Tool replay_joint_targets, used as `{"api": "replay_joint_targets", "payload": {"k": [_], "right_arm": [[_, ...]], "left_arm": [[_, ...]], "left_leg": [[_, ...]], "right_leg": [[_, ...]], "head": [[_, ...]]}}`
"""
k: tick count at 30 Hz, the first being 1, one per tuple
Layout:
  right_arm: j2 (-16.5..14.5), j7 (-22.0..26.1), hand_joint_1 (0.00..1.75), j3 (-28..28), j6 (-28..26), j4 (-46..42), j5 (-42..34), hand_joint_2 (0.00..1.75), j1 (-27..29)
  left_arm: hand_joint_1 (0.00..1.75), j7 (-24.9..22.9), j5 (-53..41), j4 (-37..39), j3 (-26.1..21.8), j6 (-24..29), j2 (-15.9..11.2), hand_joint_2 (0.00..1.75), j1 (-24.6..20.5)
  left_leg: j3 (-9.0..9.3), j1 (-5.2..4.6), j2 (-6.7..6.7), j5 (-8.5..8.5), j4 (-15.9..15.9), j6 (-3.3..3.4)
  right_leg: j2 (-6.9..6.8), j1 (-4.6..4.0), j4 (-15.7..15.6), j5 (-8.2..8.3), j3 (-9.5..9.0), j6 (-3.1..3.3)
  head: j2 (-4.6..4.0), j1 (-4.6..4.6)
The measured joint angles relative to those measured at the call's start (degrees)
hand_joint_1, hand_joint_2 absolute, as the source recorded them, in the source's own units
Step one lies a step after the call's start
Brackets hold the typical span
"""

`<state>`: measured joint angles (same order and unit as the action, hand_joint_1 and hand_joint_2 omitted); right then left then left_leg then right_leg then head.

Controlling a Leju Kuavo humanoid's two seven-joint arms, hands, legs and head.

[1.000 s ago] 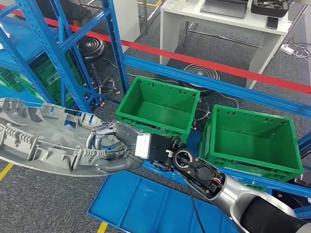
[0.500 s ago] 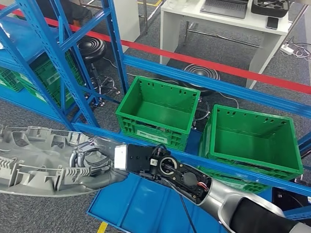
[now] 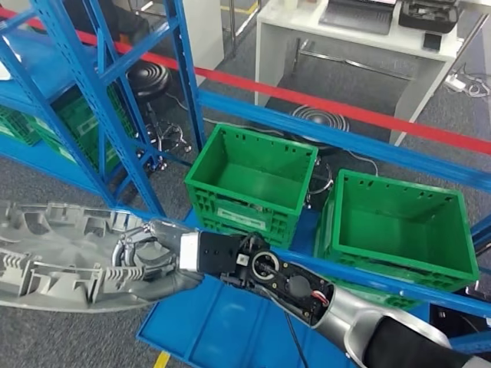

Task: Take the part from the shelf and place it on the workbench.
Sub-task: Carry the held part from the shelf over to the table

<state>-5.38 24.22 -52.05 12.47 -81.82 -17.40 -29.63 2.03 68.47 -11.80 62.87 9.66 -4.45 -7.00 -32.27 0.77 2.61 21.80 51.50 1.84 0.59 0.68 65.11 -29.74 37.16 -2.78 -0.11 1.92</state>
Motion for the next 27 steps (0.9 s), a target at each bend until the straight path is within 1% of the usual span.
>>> {"api": "replay_joint_targets", "payload": {"k": [1, 2, 3, 4, 5, 6, 7, 8, 9, 10, 12, 13, 16, 18, 20, 27], "right_arm": [[0.0, 0.04, 1.75, -0.01, -0.02, 0.16, 0.1, 1.75, 0.15], [0.0, 0.07, 1.75, -0.02, -0.05, 0.33, 0.28, 1.75, 0.28], [0.0, 0.09, 1.75, -0.02, -0.1, 0.49, 0.5, 1.75, 0.36], [0.0, 0.09, 1.75, -0.02, -0.13, 0.6, 0.69, 1.75, 0.38], [0.0, 0.09, 1.75, -0.02, -0.15, 0.66, 0.84, 1.75, 0.38], [-0.04, 0.09, 1.75, -0.02, -0.16, 0.68, 0.91, 1.75, 0.4], [-0.08, 0.11, 1.75, -0.01, -0.16, 0.69, 0.92, 1.75, 0.43], [-0.11, 0.14, 1.75, 0.01, -0.16, 0.7, 0.92, 1.75, 0.48], [-0.15, 0.15, 1.75, 0.03, -0.16, 0.72, 0.92, 1.75, 0.52], [-0.16, 0.17, 1.75, 0.05, -0.18, 0.74, 0.92, 1.75, 0.54], [-0.19, 0.17, 1.75, 0.06, -0.21, 0.75, 0.92, 1.75, 0.54], [-0.2, 0.19, 1.75, 0.07, -0.23, 0.76, 0.92, 1.75, 0.54], [-0.2, 0.19, 1.75, 0.09, -0.23, 0.76, 0.92, 1.75, 0.53], [-0.2, 0.16, 1.75, 0.1, -0.25, 0.76, 0.98, 1.75, 0.54], [-0.2, 0.06, 1.75, 0.1, -0.27, 0.76, 1.09, 1.75, 0.55], [-0.2, -0.3, 1.75, 0.12, -0.44, 0.75, 1.22, 1.75, 0.58]], "left_arm": [[0.0, 0.0, -0.1, 0.0, 0.01, -0.03, -0.01, 1.75, 0.01], [0.0, 0.0, -0.21, 0.0, 0.01, -0.04, -0.02, 1.75, 0.03], [0.0, 0.0, -0.26, 0.0, 0.02, -0.03, -0.02, 1.75, 0.07], [0.0, 0.0, -0.28, 0.0, 0.03, -0.03, -0.03, 1.75, 0.11], [0.0, 0.0, -0.29, 0.01, 0.03, -0.02, -0.08, 1.75, 0.15], [0.0, 0.01, -0.31, 0.02, 0.04, -0.02, -0.14, 1.75, 0.13], [0.0, 0.01, -0.31, 0.04, 0.05, -0.02, -0.22, 1.75, 0.1], [0.0, 0.02, -0.32, 0.05, 0.05, -0.01, -0.29, 1.75, 0.07], [0.0, 0.02, -0.32, 0.05, 0.07, -0.01, -0.32, 1.75, 0.07], [0.0, 0.02, -0.32, 0.06, 0.07, -0.01, -0.34, 1.75, 0.11], [0.0, 0.02, -0.33, 0.06, 0.09, -0.02, -0.34, 1.75, 0.15], [0.0, 0.02, -0.33, 0.06, 0.1, -0.02, -0.34, 1.75, 0.15], [0.0, 0.02, -0.33, 0.07, 0.11, -0.02, -0.36, 1.75, 0.15], [0.0, 0.02, -0.32, 0.07, 0.13, -0.03, -0.36, 1.75, 0.17], [0.0, 0.02, -0.32, 0.07, 0.13, -0.04, -0.34, 1.75, 0.19], [0.0, 0.02, -0.55, 0.07, 0.39, -0.04, -0.33, 1.75, 0.2]], "left_leg": [[0.02, 0.09, 0.0, 0.06, 0.06, -0.09], [0.02, 0.23, 0.02, 0.18, 0.17, -0.26], [0.02, 0.45, 0.07, 0.33, 0.39, -0.54], [0.01, 0.73, 0.14, 0.56, 0.77, -0.93], [-0.04, 0.97, 0.23, 0.88, 1.28, -1.44], [-0.13, 1.09, 0.32, 1.23, 1.84, -2.0], [-0.17, 1.15, 0.41, 1.48, 2.21, -2.55], [-0.17, 1.17, 0.46, 1.64, 2.39, -3.01], [-0.1, 1.2, 0.5, 1.7, 2.33, -2.96], [0.0, 1.29, 0.47, 1.7, 2.13, -2.55], [0.12, 1.39, 0.39, 1.57, 1.77, -1.74], [0.16, 1.41, 0.35, 1.37, 1.59, -1.84], [0.27, 1.55, 0.35, 0.85, 1.11, -3.21], [0.22, 1.66, 0.36, 0.78, 1.03, -3.86], [0.15, 1.68, 0.36, 0.77, 1.03, -4.07], [-0.14, 1.52, 0.39, 0.9, 1.39, -4.17]], "right_leg": [[-0.02, 0.18, 3.02, -1.15, 1.3, -0.21], [-0.05, 0.39, 4.24, -1.3, 1.75, -0.43], [-0.08, 0.66, 3.27, -0.43, 1.11, -0.66], [-0.09, 0.97, 0.21, 1.21, -0.63, -0.94], [0.03, 1.29, -3.73, 2.65, -2.79, -1.29], [0.35, 1.37, -7.07, 3.69, -4.67, -1.26], [0.61, 1.34, -9.2, 4.18, -5.91, -0.96], [0.86, 1.24, -10.16, 4.21, -6.44, -0.43], [0.96, 1.04, -10.27, 4.32, -6.56, 0.2], [0.9, 0.97, -10.39, 4.46, -6.59, 0.55], [0.92, 0.8, -10.6, 4.66, -6.6, 0.8], [0.94, 0.73, -10.59, 4.72, -6.53, 0.9], [0.94, 0.56, -10.53, 4.78, -6.36, 1.27], [0.93, 0.45, -10.48, 4.78, -6.25, 1.4], [0.92, 0.42, -10.47, 4.78, -6.21, 1.4], [0.87, 0.43, -10.52, 4.78, -6.18, 1.36]], "head": [[0.0, 0.11], [0.0, 0.15], [0.0, 0.16], [0.0, 0.2], [0.0, 0.29], [0.0, 0.46], [0.0, 0.52], [0.0, 0.38], [0.0, 0.11], [0.0, -0.31], [0.0, -0.88], [0.0, -1.06], [0.0, -1.29], [0.0, -1.31], [0.0, -1.3], [0.0, -1.29]]}}
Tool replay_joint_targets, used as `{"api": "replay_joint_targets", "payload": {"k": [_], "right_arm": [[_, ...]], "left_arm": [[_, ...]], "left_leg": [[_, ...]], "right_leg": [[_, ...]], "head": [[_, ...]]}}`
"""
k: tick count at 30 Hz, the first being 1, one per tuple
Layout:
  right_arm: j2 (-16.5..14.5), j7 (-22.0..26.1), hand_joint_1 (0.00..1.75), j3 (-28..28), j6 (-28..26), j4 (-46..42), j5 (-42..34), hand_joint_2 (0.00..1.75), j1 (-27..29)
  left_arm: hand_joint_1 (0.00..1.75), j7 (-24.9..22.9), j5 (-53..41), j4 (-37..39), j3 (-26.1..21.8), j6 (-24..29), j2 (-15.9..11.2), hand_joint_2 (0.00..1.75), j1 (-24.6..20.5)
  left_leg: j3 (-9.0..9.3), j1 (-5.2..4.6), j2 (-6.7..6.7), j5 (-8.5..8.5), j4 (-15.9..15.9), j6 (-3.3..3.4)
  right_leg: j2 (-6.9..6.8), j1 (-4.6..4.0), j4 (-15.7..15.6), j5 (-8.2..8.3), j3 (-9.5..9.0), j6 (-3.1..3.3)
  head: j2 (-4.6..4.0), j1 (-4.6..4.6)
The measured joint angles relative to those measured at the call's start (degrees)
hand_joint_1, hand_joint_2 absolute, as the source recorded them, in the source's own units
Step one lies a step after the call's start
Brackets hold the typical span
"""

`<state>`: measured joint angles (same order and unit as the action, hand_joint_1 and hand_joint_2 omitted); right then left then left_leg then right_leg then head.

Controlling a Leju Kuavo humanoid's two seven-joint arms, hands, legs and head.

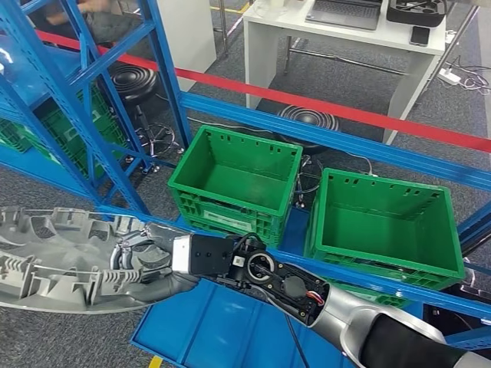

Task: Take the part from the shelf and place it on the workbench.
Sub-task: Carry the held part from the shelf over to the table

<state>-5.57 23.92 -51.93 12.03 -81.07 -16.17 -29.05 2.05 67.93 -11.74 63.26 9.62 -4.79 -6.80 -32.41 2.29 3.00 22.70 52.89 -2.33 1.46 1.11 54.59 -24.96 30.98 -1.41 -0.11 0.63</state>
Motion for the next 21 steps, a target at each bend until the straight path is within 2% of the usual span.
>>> {"api": "replay_joint_targets", "payload": {"k": [21], "right_arm": [[0.0, -0.1, 1.75, 0.28, 0.26, 0.0, 0.59, 1.75, 0.09]], "left_arm": [[0.0, 0.0, 0.22, 0.0, 0.11, 0.0, -0.02, 1.75, -0.01]], "left_leg": [[-0.22, -0.09, 0.0, 0.23, 0.37, 0.32]], "right_leg": [[0.0, 0.03, -0.07, -0.03, 0.01, -0.08]], "head": [[0.0, 0.0]]}}
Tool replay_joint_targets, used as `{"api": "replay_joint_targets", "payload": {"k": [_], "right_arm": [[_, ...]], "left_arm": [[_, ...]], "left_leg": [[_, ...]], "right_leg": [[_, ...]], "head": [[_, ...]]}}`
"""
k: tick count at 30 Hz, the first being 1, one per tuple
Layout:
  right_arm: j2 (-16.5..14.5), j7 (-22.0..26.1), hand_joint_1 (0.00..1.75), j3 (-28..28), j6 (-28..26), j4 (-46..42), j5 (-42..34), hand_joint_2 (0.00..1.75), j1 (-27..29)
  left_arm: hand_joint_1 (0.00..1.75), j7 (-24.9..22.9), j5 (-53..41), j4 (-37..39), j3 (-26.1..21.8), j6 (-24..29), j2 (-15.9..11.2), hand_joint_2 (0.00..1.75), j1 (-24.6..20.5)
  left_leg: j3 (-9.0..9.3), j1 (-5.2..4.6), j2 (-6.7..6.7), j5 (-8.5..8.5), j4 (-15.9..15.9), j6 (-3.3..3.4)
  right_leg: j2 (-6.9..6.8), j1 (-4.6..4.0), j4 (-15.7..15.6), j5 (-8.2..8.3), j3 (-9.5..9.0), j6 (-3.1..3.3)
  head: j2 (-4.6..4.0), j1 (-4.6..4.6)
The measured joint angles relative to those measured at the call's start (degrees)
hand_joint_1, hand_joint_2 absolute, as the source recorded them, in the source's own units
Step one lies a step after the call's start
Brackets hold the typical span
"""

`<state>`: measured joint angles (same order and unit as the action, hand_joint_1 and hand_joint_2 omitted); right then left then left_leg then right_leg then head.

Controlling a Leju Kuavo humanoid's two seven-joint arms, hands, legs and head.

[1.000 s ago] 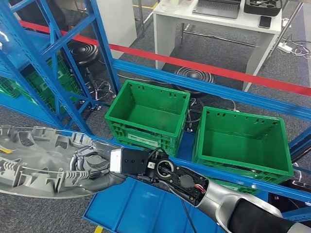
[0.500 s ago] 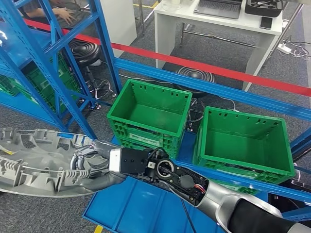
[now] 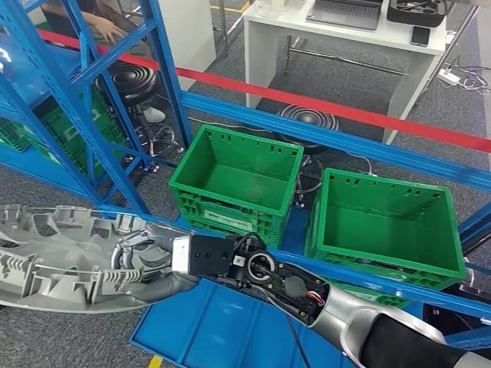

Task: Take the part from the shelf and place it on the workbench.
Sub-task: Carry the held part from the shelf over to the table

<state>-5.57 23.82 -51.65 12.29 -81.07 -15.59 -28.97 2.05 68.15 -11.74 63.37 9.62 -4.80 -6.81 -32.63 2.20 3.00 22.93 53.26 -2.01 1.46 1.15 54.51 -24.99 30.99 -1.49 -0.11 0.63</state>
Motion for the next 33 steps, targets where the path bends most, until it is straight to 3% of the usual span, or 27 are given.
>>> {"api": "replay_joint_targets", "payload": {"k": [33], "right_arm": [[0.0, 0.76, 1.75, 0.8, -0.05, 0.09, -0.06, 1.75, 0.11]], "left_arm": [[0.0, -0.63, 0.87, 0.0, 0.01, 0.5, -0.02, 1.75, 0.01]], "left_leg": [[-0.03, 0.0, 0.0, 0.0, 0.01, 0.0]], "right_leg": [[0.0, 0.0, 0.0, 0.0, 0.03, 0.0]], "head": [[0.0, 0.0]]}}
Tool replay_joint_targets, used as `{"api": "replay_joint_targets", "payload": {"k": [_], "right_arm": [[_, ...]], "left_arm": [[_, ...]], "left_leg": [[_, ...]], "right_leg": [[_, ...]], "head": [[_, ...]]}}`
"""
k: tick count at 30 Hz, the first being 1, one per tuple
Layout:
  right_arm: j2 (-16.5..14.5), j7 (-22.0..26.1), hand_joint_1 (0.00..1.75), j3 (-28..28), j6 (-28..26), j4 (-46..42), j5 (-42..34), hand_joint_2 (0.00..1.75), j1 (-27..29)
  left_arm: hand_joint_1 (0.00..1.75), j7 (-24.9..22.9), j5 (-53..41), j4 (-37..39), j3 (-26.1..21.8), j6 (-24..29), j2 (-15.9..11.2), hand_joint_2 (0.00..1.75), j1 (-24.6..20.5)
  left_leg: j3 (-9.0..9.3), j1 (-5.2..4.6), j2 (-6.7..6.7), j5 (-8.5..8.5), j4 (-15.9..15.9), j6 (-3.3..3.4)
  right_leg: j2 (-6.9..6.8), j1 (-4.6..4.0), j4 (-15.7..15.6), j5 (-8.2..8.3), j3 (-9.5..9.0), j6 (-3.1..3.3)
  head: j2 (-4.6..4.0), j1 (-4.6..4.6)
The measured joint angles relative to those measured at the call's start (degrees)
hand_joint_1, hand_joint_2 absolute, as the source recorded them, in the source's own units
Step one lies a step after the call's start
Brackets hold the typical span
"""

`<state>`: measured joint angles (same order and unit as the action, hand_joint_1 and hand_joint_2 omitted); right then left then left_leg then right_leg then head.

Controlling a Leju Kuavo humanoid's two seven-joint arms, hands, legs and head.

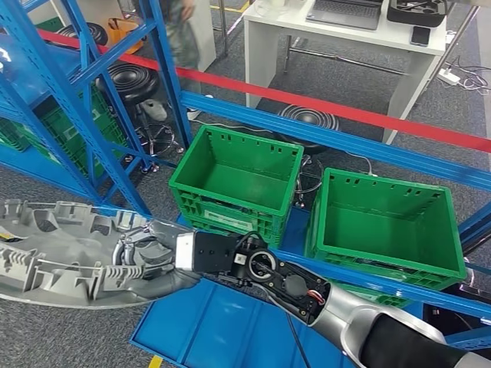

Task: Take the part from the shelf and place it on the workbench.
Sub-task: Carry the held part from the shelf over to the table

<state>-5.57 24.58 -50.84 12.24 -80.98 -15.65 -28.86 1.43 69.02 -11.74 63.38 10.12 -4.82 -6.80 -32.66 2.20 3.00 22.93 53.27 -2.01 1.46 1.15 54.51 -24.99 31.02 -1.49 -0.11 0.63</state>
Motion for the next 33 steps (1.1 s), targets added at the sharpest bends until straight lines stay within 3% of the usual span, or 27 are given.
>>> {"api": "replay_joint_targets", "payload": {"k": [24, 33], "right_arm": [[0.1, -0.01, 1.75, 3.1, -1.03, -1.51, 0.04, 1.75, 0.9], [0.58, 0.7, 1.75, 4.81, -1.11, -1.91, -0.04, 1.75, 1.76]], "left_arm": [[0.0, 1.04, 0.46, 0.0, 0.0, 0.46, -0.46, 1.75, 0.0], [0.0, -1.07, 0.49, 0.0, -0.01, 0.71, -0.98, 1.75, 0.03]], "left_leg": [[-0.01, 0.0, -0.01, 0.0, 0.01, 0.0], [-0.02, 0.0, -0.01, 0.01, 0.02, 0.0]], "right_leg": [[0.01, 0.0, 0.0, 0.0, 0.03, 0.0], [0.01, 0.0, -0.01, 0.0, 0.03, 0.0]], "head": [[0.0, 0.0], [0.0, 0.0]]}}
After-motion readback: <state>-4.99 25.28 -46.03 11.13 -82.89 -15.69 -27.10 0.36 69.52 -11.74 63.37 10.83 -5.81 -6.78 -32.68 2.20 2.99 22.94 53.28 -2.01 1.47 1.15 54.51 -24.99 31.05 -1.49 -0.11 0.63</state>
